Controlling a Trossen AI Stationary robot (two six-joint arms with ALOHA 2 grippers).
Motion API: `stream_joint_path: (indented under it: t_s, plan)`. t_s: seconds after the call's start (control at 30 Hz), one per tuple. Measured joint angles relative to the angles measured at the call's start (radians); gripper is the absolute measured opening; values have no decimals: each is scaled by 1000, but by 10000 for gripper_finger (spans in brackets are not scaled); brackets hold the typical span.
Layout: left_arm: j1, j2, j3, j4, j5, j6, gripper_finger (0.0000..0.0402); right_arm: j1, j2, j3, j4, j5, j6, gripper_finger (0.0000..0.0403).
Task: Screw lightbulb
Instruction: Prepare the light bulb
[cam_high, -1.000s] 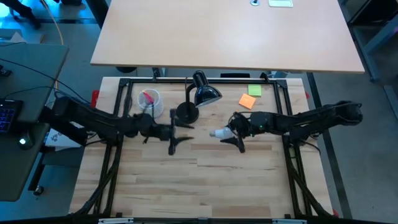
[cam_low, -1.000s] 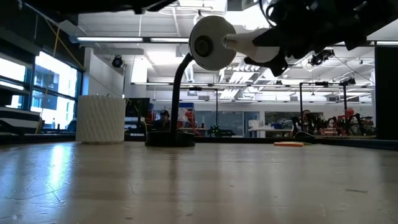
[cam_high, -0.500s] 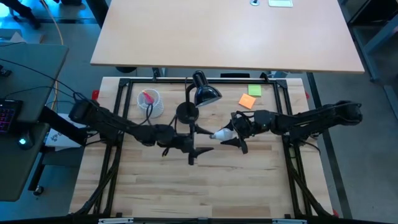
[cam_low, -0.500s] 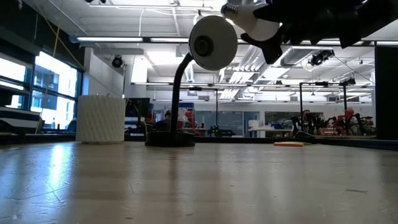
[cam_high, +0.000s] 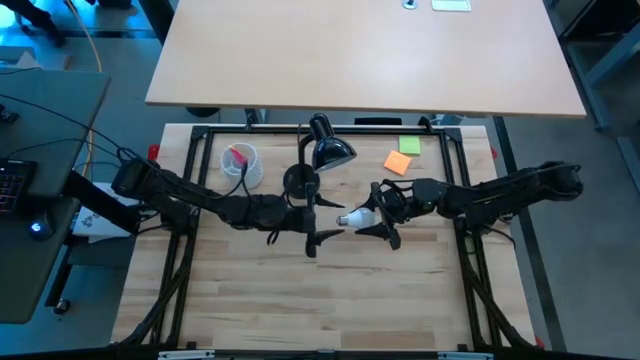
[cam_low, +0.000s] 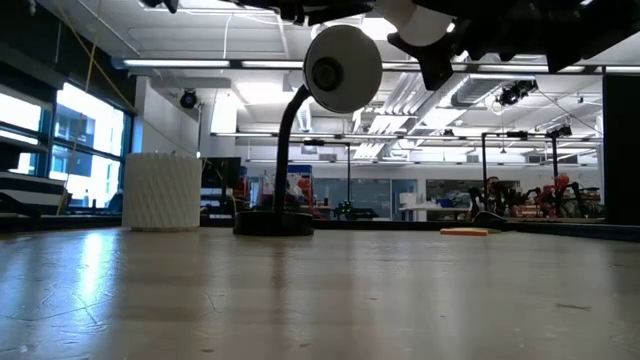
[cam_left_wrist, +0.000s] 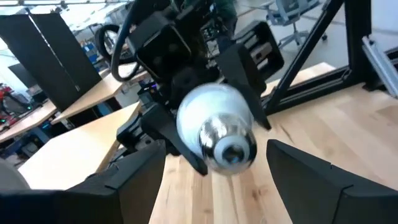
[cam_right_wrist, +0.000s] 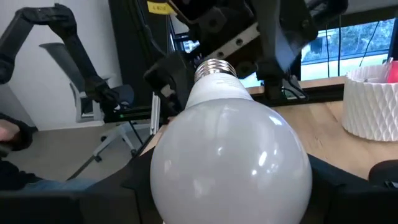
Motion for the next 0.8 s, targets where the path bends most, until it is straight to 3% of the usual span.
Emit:
stream_joint_path:
  t_s: [0.13,0.33,0.8]
  plan:
    - [0,0,0,8,7,-1,265,0,0,0,8,6,0,234]
    - [18,0,0,48,103,-88,239,0,0,0,10,22,-8,234]
    - [53,0,0,48,124,-105,159,0,0,0,8,25,-25,234]
